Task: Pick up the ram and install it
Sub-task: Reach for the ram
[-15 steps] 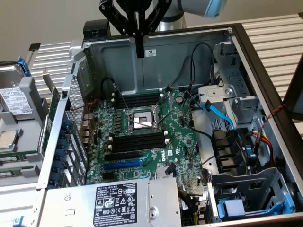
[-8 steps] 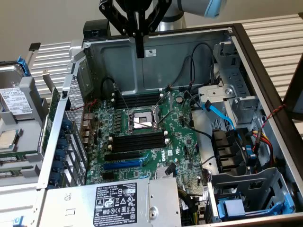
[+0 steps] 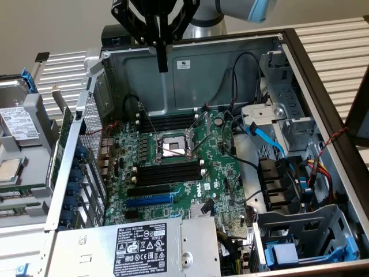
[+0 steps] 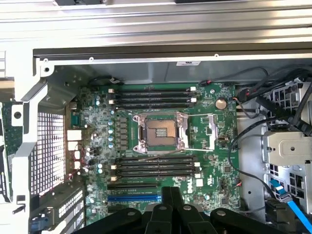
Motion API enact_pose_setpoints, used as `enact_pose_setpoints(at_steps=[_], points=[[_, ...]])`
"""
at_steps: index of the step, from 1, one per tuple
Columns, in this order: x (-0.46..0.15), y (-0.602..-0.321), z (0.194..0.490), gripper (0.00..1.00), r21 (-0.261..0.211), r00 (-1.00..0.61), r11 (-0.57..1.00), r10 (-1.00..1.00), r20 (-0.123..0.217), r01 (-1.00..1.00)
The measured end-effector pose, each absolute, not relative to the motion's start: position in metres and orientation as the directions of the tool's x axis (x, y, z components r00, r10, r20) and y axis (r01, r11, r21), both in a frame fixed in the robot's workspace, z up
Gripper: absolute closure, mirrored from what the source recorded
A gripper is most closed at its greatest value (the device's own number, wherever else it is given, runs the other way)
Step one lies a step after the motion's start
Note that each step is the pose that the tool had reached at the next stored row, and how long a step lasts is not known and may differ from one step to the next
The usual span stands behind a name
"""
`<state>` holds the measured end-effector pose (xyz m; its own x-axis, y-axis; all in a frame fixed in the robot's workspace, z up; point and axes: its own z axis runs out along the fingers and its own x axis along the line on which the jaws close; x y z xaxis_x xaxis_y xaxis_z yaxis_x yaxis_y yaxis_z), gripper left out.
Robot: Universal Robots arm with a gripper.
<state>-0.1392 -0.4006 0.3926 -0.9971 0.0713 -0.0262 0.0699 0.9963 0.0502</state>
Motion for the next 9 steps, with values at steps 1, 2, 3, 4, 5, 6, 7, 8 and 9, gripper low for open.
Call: enact_pose_setpoints(at_steps=[1, 2, 3, 4, 5, 6, 7, 8, 9], points=[[-0.142, -0.402, 0.393, 0.89, 0.051, -0.997, 0.996, 0.071, -0.026, 0.070], [-0.145, -0.403, 0.393, 0.89, 0.052, -0.997, 0.996, 0.071, -0.026, 0.070], [-0.149, -0.404, 0.393, 0.89, 0.052, -0.997, 0.996, 0.071, -0.026, 0.070], [-0.152, -0.405, 0.393, 0.89, 0.052, -0.997, 0.996, 0.071, -0.026, 0.070], [-0.156, -0.406, 0.393, 0.89, 0.052, -0.997, 0.996, 0.071, -0.026, 0.070], [-0.161, -0.407, 0.393, 0.89, 0.052, -0.997, 0.996, 0.071, -0.026, 0.070], [-0.165, -0.408, 0.392, 0.89, 0.052, -0.997, 0.996, 0.071, -0.026, 0.070], [-0.170, -0.409, 0.392, 0.89, 0.052, -0.997, 0.996, 0.071, -0.026, 0.070], [-0.174, -0.410, 0.392, 0.89, 0.052, -0.997, 0.996, 0.071, -0.026, 0.070]])
